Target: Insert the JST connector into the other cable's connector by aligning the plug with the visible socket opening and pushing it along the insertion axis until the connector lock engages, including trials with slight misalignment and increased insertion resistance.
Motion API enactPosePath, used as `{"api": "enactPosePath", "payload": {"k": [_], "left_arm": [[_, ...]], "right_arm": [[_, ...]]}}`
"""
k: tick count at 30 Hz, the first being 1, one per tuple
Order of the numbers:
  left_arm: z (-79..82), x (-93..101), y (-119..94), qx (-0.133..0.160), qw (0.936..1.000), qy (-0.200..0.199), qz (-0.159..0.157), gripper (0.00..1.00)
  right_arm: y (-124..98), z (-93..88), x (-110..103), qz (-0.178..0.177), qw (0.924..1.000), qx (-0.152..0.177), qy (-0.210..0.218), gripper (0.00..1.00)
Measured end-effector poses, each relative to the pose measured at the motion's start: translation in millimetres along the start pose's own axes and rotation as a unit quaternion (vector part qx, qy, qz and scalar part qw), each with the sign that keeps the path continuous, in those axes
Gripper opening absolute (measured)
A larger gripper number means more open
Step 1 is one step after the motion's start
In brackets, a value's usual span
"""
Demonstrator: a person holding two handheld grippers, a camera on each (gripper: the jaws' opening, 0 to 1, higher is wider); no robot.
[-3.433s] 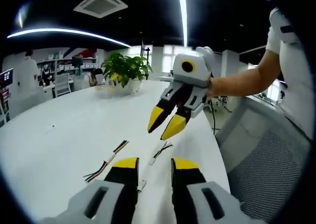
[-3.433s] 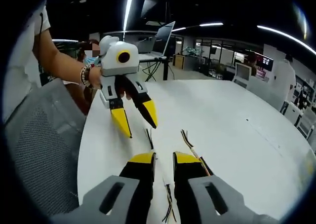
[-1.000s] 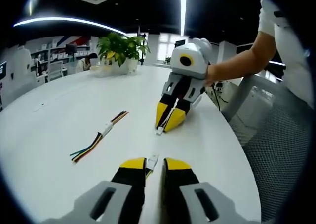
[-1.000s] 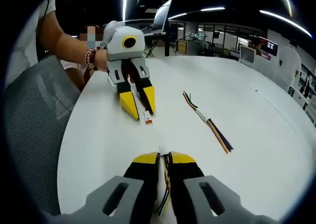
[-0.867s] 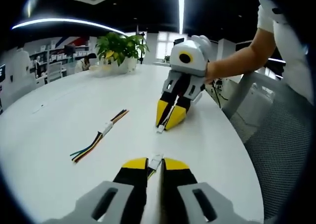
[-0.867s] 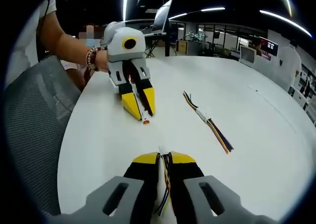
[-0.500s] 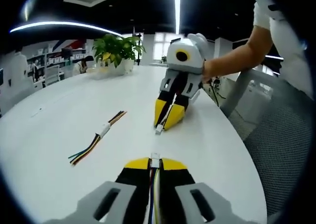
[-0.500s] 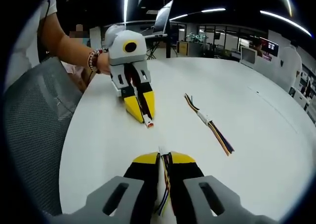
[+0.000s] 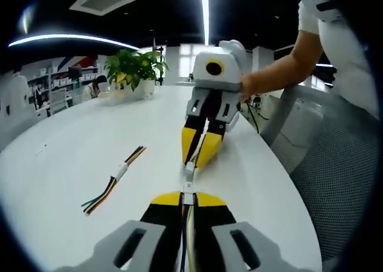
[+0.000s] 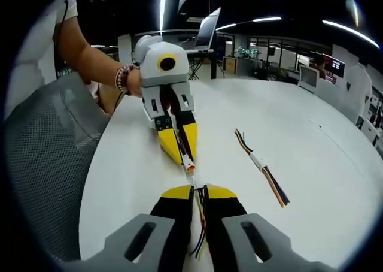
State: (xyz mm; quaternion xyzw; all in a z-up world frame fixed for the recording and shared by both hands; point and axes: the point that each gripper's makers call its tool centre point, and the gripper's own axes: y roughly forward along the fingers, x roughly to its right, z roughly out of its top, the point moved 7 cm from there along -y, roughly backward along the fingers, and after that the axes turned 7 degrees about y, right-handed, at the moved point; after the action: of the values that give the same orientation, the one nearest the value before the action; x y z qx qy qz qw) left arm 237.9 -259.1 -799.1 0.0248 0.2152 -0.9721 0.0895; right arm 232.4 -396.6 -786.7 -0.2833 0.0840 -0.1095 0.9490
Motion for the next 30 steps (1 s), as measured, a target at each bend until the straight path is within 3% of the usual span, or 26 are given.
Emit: {"api": "enactPosePath", "payload": {"k": [30], "left_arm": [[3.2, 6.9, 3.5, -0.015, 0.9996, 0.023, -0.01, 0.0]], "right_arm": [[9.7, -2.5, -4.5, 0.014, 0.9994, -0.026, -0.021, 0.04]]}}
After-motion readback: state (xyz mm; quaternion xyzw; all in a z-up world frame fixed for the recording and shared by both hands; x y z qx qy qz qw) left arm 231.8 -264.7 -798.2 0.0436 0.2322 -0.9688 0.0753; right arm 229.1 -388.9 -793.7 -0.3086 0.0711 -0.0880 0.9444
